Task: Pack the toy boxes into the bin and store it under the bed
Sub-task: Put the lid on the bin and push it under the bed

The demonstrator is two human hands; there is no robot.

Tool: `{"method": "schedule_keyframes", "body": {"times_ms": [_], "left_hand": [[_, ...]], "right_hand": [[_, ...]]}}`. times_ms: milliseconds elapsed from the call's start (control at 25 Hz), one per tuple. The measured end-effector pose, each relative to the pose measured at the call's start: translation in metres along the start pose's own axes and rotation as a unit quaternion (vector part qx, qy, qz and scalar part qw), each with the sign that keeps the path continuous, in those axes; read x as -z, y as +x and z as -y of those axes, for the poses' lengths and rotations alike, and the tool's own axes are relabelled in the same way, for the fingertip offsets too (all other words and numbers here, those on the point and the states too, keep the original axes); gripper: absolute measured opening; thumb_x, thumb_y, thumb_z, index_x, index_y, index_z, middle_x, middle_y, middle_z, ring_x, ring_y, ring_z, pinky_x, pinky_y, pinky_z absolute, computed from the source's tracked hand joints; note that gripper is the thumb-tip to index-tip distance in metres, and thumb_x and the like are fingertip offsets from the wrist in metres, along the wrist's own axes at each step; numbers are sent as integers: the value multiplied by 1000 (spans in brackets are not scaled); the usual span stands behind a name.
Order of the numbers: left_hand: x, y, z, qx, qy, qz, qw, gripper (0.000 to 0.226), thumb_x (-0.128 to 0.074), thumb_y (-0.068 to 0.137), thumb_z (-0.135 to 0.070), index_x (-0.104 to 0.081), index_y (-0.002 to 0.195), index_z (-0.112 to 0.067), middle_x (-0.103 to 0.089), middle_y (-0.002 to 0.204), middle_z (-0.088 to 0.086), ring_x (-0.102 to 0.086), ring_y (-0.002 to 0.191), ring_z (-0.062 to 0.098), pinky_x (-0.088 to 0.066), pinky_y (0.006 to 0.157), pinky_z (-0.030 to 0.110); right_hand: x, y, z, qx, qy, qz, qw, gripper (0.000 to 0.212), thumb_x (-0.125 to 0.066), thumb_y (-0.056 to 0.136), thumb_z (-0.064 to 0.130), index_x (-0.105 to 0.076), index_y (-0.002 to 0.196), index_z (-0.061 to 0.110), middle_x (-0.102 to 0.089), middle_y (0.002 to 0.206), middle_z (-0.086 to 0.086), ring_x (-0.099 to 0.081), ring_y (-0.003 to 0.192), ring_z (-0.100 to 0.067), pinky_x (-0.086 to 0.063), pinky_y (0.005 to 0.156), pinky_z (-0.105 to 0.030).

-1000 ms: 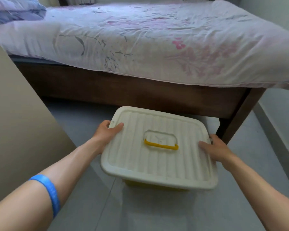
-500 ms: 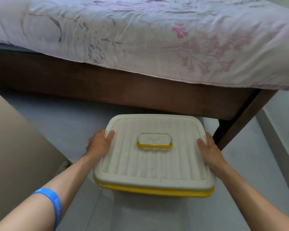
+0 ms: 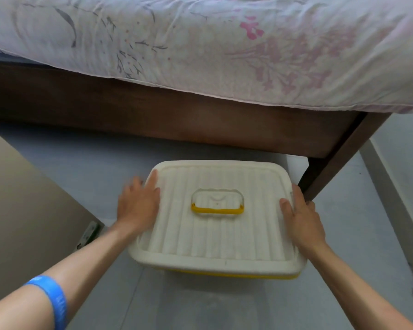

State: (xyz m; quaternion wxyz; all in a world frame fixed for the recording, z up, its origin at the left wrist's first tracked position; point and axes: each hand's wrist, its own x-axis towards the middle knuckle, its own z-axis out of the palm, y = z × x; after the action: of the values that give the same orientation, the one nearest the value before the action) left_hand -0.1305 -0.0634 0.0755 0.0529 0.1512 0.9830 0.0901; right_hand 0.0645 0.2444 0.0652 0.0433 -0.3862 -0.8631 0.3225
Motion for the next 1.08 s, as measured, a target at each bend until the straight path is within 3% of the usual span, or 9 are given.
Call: {"method": "schedule_keyframes", "body": {"times_ms": [40,120,240,400,520,640,800,920,1080], "left_hand": [[2,1,-20,-66,49,-45,996,54,-33,101,-20,-25,153,-30,-30,155,11,-37,132,36,-34,107,47],[9,3,-64,-167,-12,-37,985,58,-34,98,-10,-29,153,-25,-19,164,5,-18,148,29,-14,120,45],[4,7,-72,-204,-61,54,975,49,-27,104,-45,-28,153,-38,-11,166,-7,-1,153,17,4,122,47],[-19,-13,-41,-197,-44,103,974,69,0,81,-85,-7,146,-63,18,161,-19,25,148,10,16,119,50],[-23,-5,-51,-198,-30,100,975,70,5,79,-85,0,146,-64,20,163,-15,28,147,12,16,118,51],[-18,-1,-54,-196,-30,115,973,74,2,82,-80,-2,151,-56,17,164,-12,26,148,13,16,118,53],[-14,-7,-53,-229,-14,123,965,82,3,79,-85,1,154,-49,17,163,-18,27,146,5,17,116,56],[-10,-10,-47,-252,34,131,958,90,-7,74,-92,9,152,-52,22,162,-17,31,145,7,17,116,58],[-6,-14,-47,-251,51,150,955,95,-20,69,-95,10,150,-55,21,163,-16,28,147,11,16,116,58]], "right_hand": [[0,-2,3,7,-34,-14,999,50,-26,101,49,-13,149,44,-42,133,-16,-50,114,-41,-43,91,-50],[0,-3,4,8,-54,-21,998,49,-24,102,46,-12,150,44,-41,134,-17,-50,115,-42,-43,92,-51],[2,0,0,-3,-33,-19,999,50,-27,102,47,-13,150,46,-41,136,-17,-50,114,-42,-44,96,-51],[-6,-4,1,19,-62,-40,997,48,-26,100,51,-11,146,50,-38,137,-11,-44,118,-36,-42,97,-54],[-13,6,0,42,-119,-64,990,49,-23,101,44,-10,149,39,-27,154,-7,-38,129,-40,-38,99,-60],[-10,18,1,27,-26,3,999,51,-29,102,40,-15,151,35,-25,158,-3,-41,132,-40,-38,100,-54],[-3,8,2,13,56,13,998,52,-34,102,41,-16,151,38,-26,158,-1,-42,134,-34,-37,102,-51],[-4,-8,2,50,-27,-6,998,53,-31,101,41,-13,150,34,-22,160,2,-33,139,-32,-35,106,-57],[4,-6,-2,41,27,37,998,42,-37,99,43,-23,138,34,-45,140,2,-53,109,-25,-47,89,-46]]}}
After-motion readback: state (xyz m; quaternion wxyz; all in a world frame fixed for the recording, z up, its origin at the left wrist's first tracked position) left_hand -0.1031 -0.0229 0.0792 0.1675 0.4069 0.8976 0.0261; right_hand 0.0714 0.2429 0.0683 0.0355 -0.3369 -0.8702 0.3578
